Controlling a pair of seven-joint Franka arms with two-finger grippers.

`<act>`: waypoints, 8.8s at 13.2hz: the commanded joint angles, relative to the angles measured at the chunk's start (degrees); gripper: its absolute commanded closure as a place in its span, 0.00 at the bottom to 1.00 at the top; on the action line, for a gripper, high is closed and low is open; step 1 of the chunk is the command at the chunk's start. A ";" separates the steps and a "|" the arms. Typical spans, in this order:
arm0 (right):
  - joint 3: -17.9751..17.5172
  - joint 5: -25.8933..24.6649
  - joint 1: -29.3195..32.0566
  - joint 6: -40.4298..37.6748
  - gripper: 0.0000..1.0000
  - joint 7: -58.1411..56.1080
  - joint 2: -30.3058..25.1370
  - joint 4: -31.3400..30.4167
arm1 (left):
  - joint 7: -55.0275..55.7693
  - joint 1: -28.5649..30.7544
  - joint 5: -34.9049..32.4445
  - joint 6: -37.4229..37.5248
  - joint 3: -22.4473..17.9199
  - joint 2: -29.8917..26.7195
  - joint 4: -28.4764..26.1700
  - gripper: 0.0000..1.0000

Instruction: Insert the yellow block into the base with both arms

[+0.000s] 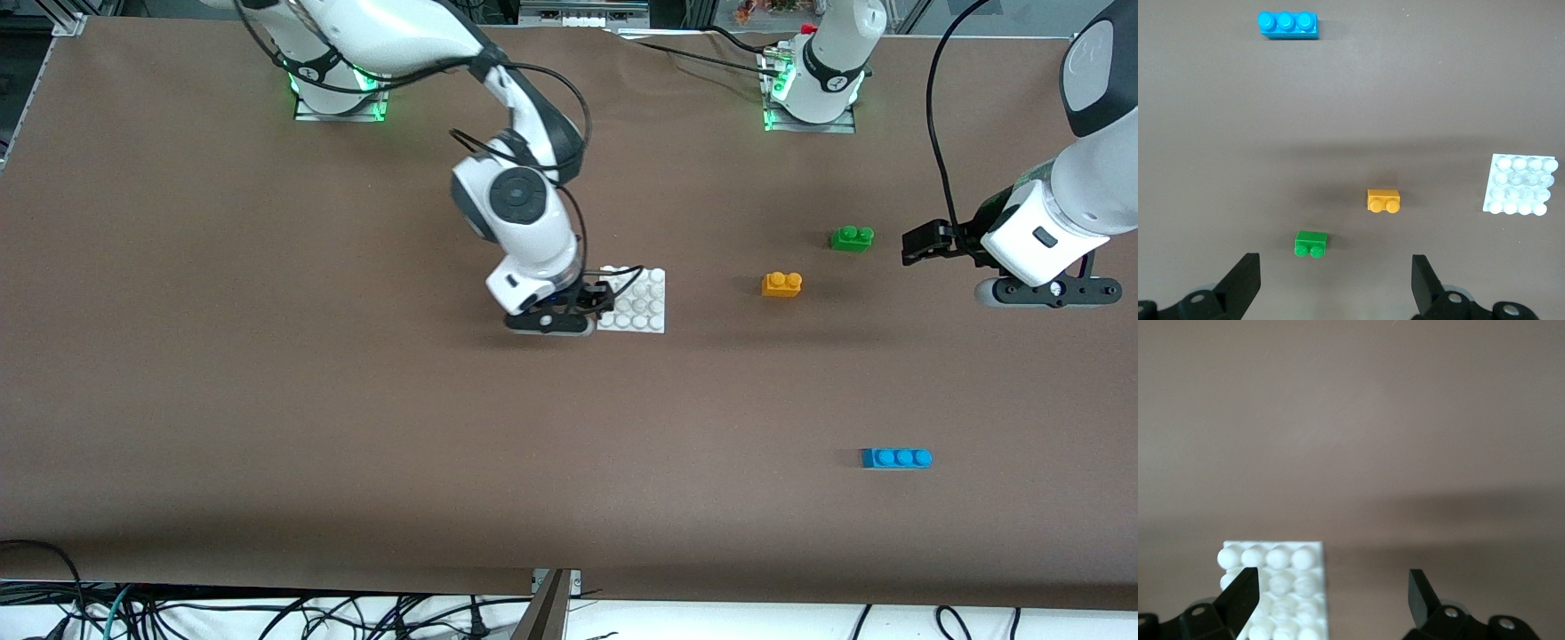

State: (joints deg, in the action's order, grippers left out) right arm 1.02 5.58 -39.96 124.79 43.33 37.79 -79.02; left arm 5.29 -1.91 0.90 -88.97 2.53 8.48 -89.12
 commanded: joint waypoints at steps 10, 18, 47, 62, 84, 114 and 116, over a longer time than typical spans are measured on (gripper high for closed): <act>-0.65 -0.92 25.69 -33.27 0.01 -29.25 -28.28 -8.25 | -0.71 -3.28 0.60 1.90 3.00 5.58 -4.28 0.00; -6.38 -3.20 39.52 -41.46 0.01 -42.09 -41.39 -15.64 | -0.81 -3.54 0.25 -30.86 4.14 -1.09 -35.47 0.00; -4.36 -4.88 39.09 -30.39 0.00 -37.71 -42.27 -19.68 | 0.60 -4.59 -1.77 -56.05 5.20 6.28 -47.82 0.78; -4.27 -4.61 39.09 -29.69 0.00 -37.88 -42.18 -19.59 | 19.56 -14.14 -1.07 -25.46 19.00 13.99 -12.95 0.79; -4.27 -4.17 39.09 -30.21 0.00 -37.71 -42.19 -19.59 | 25.82 -19.27 -6.78 -32.40 16.71 26.76 -9.41 0.77; -4.44 -4.09 39.09 -29.95 0.00 -37.36 -42.19 -19.59 | 31.98 -14.63 -6.08 -18.12 15.48 15.53 -3.63 0.00; -4.44 -4.09 39.09 -29.86 0.00 -37.36 -42.19 -19.59 | 31.89 -12.16 -6.17 -10.21 15.48 12.88 1.99 0.00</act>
State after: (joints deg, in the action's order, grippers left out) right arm -3.18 0.93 -1.01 94.86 4.90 -3.65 -98.32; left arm 37.09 -16.44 -4.68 -106.08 17.82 24.98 -90.87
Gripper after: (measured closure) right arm 0.004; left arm 0.000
